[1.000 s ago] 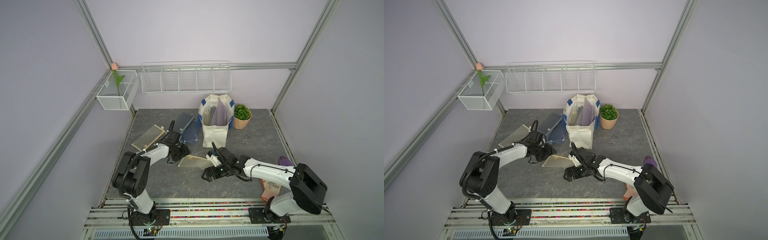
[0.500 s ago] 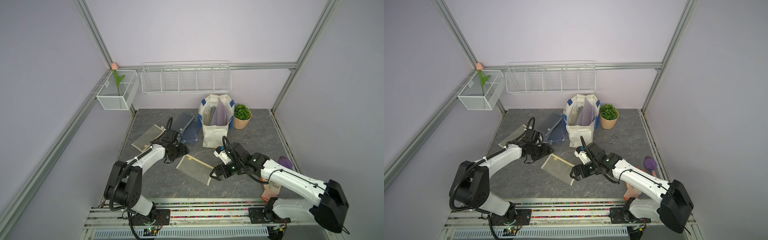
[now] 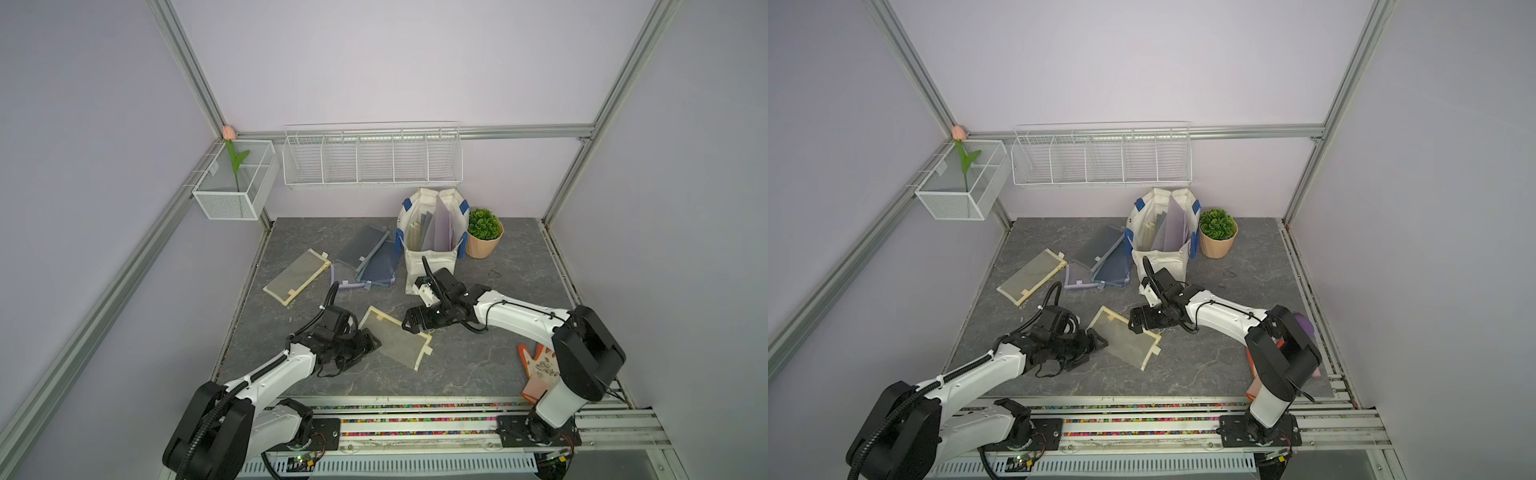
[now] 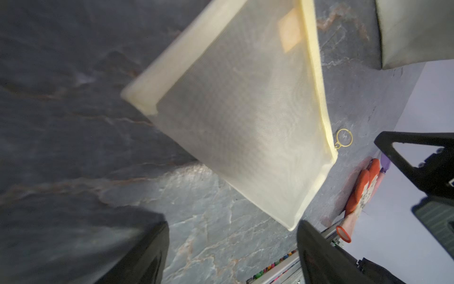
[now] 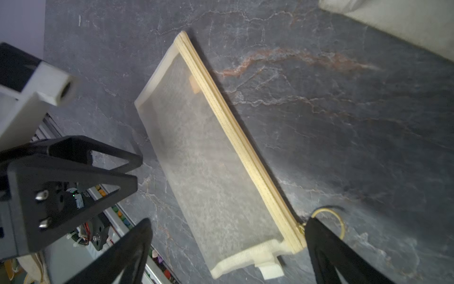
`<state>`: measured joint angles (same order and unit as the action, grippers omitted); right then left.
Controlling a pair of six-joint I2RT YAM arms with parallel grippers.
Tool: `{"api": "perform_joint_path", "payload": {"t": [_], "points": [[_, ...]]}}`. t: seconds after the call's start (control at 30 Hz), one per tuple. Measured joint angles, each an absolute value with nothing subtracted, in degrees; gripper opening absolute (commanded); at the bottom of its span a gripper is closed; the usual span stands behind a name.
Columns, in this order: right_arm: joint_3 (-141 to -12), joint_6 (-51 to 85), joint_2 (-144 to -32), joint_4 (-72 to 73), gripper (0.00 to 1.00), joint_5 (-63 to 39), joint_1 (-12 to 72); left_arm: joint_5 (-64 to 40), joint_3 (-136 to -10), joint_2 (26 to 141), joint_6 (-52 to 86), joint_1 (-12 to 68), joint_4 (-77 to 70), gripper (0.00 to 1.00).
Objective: Put the pencil pouch into the canvas bag
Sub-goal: Adjust the pencil pouch at the center of the board, then pick up the pencil pouch from the center of the board.
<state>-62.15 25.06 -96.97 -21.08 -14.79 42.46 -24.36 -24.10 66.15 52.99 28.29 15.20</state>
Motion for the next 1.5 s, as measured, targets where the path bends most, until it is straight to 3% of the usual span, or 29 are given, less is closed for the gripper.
{"api": "perform_joint_path", "payload": {"t": [0.43,0.7,0.87,0.93,0.97,1.13,1.33,1.5], "points": [[-62.70,25.15,-105.30,-13.87,0.98,-15.94,42.50,-25.50,-21.52,76.58,64.34,28.42,-11.25,0.76],[-54.89,28.03,-101.03,-7.14,0.86,-17.85,45.21,-25.45,-22.22,82.48,65.52,28.42,-20.67,0.73],[-53.23,30.39,-100.09,-6.70,0.68,-18.04,48.12,-25.82,-23.53,86.39,65.47,28.42,-24.29,0.60],[-53.23,30.57,-100.09,-7.40,0.64,-18.11,48.42,-25.76,-23.53,87.20,65.47,28.42,-25.04,0.48],[-53.23,30.59,-100.09,-7.79,0.64,-18.06,48.45,-25.58,-23.51,87.66,65.49,28.45,-25.23,0.36],[-53.23,30.68,-100.09,-8.25,0.67,-18.09,48.42,-25.39,-23.22,86.76,65.10,28.60,-23.07,0.00],[-54.19,29.89,-96.79,-12.34,0.89,-17.04,48.45,-22.26,-27.64,71.50,60.12,28.82,-5.13,0.00],[-58.19,27.99,-88.86,-18.61,0.94,-14.37,48.23,-17.26,-41.12,60.51,52.21,28.36,12.01,0.00]]}}
